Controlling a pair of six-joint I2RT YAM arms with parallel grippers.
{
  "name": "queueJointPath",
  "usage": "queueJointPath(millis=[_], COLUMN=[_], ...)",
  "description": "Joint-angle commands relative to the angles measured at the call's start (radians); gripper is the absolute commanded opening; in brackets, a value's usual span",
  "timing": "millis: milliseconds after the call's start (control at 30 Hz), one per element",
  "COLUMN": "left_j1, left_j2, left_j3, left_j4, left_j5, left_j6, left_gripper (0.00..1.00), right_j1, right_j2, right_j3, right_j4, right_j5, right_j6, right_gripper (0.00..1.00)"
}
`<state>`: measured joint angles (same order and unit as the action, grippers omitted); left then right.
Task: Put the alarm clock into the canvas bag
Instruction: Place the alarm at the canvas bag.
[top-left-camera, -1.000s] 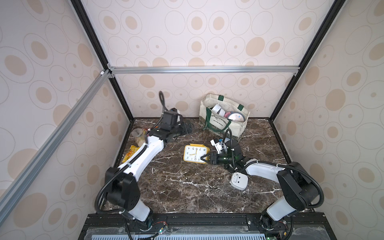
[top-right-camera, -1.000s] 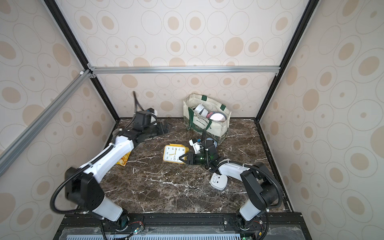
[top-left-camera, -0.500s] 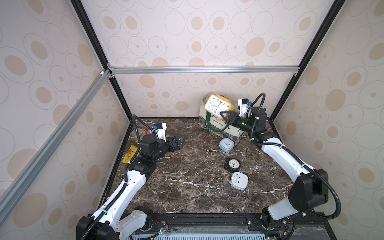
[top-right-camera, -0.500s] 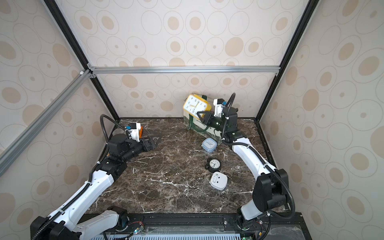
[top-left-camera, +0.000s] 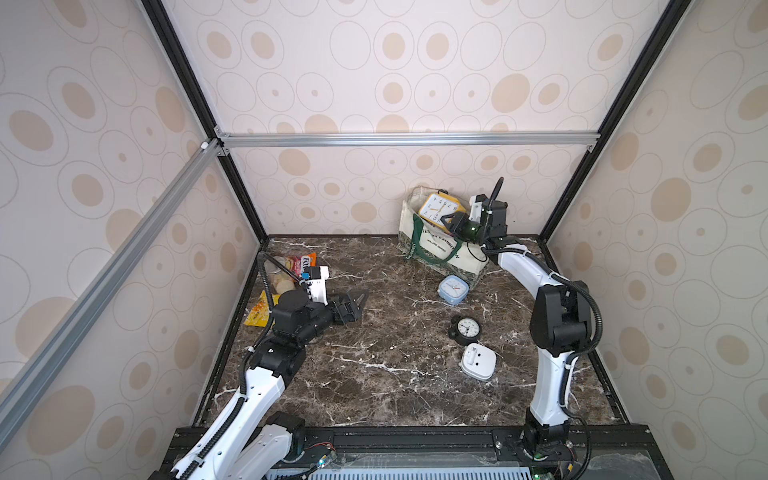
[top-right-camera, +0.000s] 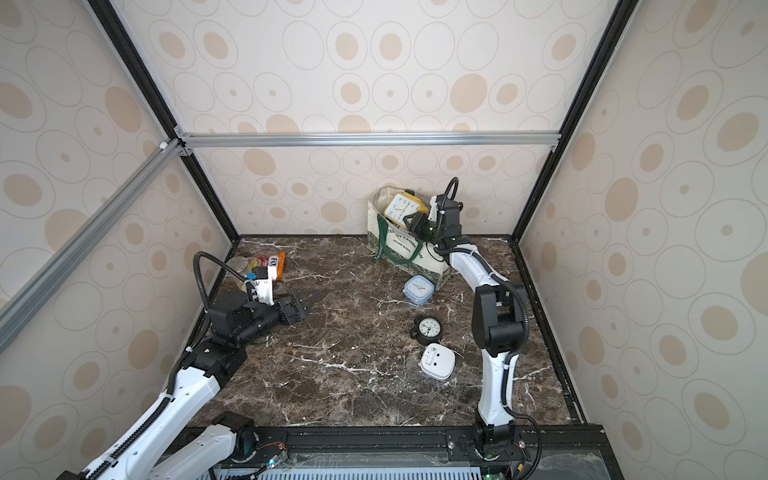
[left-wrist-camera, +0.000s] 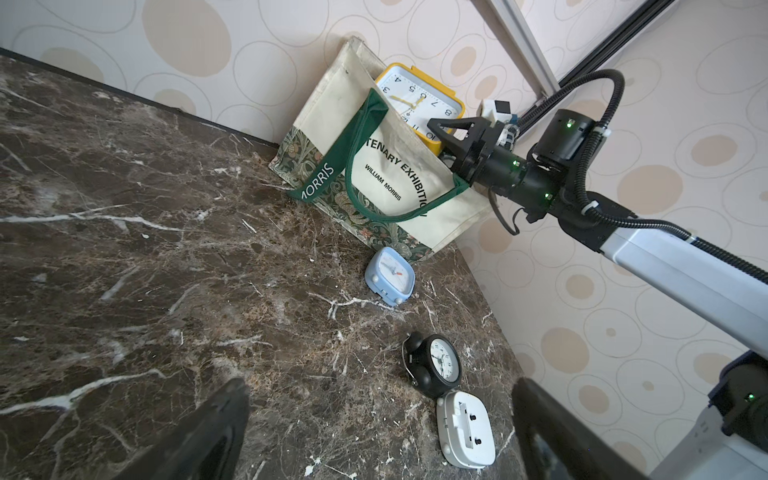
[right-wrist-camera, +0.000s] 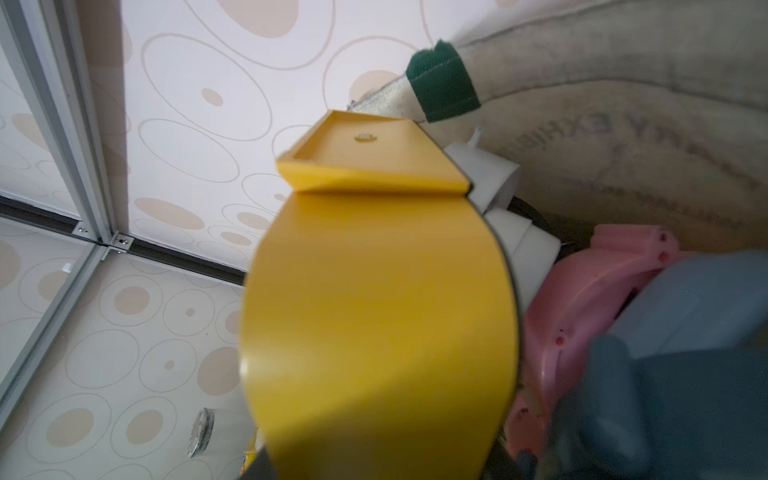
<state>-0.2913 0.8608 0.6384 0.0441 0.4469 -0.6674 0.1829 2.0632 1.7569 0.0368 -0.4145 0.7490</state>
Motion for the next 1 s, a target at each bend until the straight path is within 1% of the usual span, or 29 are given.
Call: queueJointPath(millis=[0,67,167,267,333,367,467,633,700,733,800,933,967], left_j1=[-0.001,-0.002,-0.002,-0.001,-0.002,-0.002,-0.001,-0.002,-0.001,-0.002,-0.002,-0.002,-0.001], left_j2=[-0.008,0.001,0.018,0.029,0.027,0.026,0.027,0.034,0.042,0.047,0.062,0.09,0.098], left_j3=[-0.013,-0.026,-0.042,-0.049,-0.051,-0.055,-0.068,-0.077,-0.072,-0.07,-0.068,-0.072,-0.074], left_j4=[0.029,0.053,0.084,0.095,0.087,0.085,0.093,0.103,0.097,0.095,0.098,0.118,0.124], left_j5=[-0.007,-0.003,0.012,0.018,0.015,0.009,0.006,0.006,0.0,-0.003,-0.002,0.013,0.017], left_j6=[-0.017,-0.029,-0.057,-0.066,-0.061,-0.061,-0.068,-0.071,-0.066,-0.064,-0.063,-0.075,-0.079], left_gripper=[0.98,0.98,0.98,0.98,0.98,0.98,0.98,0.98,0.98,0.98,0.98,0.98,0.98], right_j1=[-0.007,-0.008,-0.01,-0.01,-0.01,-0.01,-0.01,-0.01,-0.008,-0.007,-0.005,-0.003,-0.003], right_j2=[-0.024,-0.022,0.0,0.046,0.108,0.122,0.166,0.162,0.13,0.113,0.075,-0.007,-0.028], right_j3=[0.029,-0.026,-0.052,-0.014,0.048,0.064,0.13,0.138,0.107,0.092,0.055,-0.026,-0.05], right_j4=[0.037,0.117,0.213,0.218,0.235,0.233,0.136,0.013,-0.008,-0.013,-0.013,0.018,0.029], right_j5=[0.003,-0.017,-0.069,-0.113,-0.203,-0.219,-0.244,-0.196,-0.166,-0.153,-0.137,-0.116,-0.111], right_j6=[0.048,0.103,0.152,0.149,0.15,0.141,0.059,-0.077,-0.135,-0.161,-0.21,-0.268,-0.28], right_gripper=[0.14,0.15,0.16,0.18,0.18,0.19,0.19,0.24,0.39,0.42,0.55,0.72,0.74])
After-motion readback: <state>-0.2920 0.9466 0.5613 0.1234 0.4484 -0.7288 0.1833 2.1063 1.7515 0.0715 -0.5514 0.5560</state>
